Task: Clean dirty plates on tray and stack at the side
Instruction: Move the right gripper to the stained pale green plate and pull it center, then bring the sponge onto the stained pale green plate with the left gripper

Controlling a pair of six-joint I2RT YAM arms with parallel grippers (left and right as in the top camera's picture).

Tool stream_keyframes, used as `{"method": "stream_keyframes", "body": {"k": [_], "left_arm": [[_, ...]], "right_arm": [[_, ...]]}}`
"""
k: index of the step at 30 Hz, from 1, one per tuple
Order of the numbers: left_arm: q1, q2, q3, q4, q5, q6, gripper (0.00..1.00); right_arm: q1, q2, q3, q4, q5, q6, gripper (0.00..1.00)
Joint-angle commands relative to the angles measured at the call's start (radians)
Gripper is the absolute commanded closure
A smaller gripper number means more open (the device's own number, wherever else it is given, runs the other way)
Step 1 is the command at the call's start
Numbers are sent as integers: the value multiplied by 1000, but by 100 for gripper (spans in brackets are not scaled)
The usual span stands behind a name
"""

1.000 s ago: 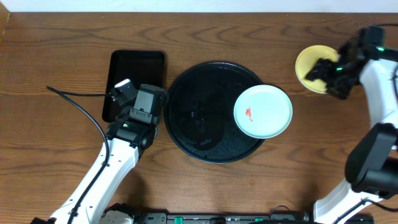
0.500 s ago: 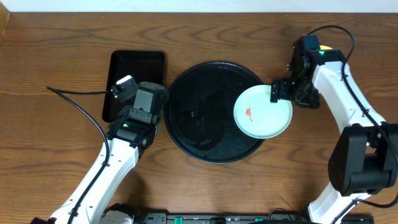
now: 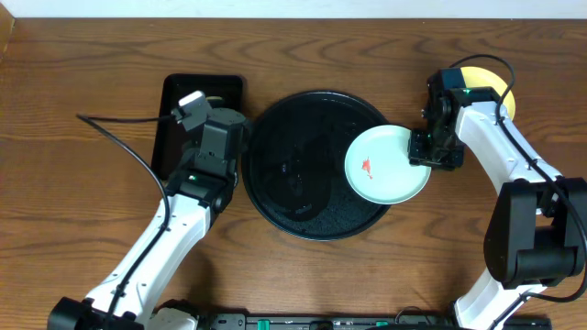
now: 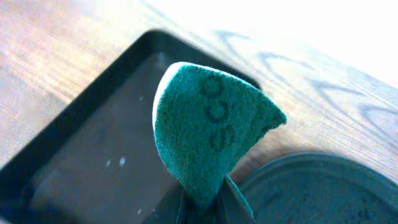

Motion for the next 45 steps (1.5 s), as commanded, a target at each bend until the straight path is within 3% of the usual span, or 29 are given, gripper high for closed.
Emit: {"method": "stream_keyframes", "body": {"k": [1, 4, 12, 28, 34, 38, 41, 45], "left_arm": [[17, 20, -3, 43, -10, 107, 92], [49, 40, -3, 66, -10, 114, 92], [149, 132, -3, 76, 167, 117, 92], [151, 136, -3, 53, 391, 126, 92], [151, 74, -3, 48, 687, 190, 93], [150, 2, -3, 8, 807, 111, 92], [130, -28, -3, -43, 808, 35, 93], [94, -31, -3, -101, 808, 21, 92]], "right_arm": [[10, -7, -1, 8, -20, 3, 77], [21, -7, -1, 8, -21, 3, 99], [106, -7, -1, 46, -60, 3, 99], [303, 14, -2, 257, -52, 42, 98], [306, 64, -2, 306, -30, 55, 98], [312, 93, -2, 333, -34, 55, 99], [326, 105, -2, 346, -34, 55, 99], [351, 106, -2, 354, -35, 56, 99]]}}
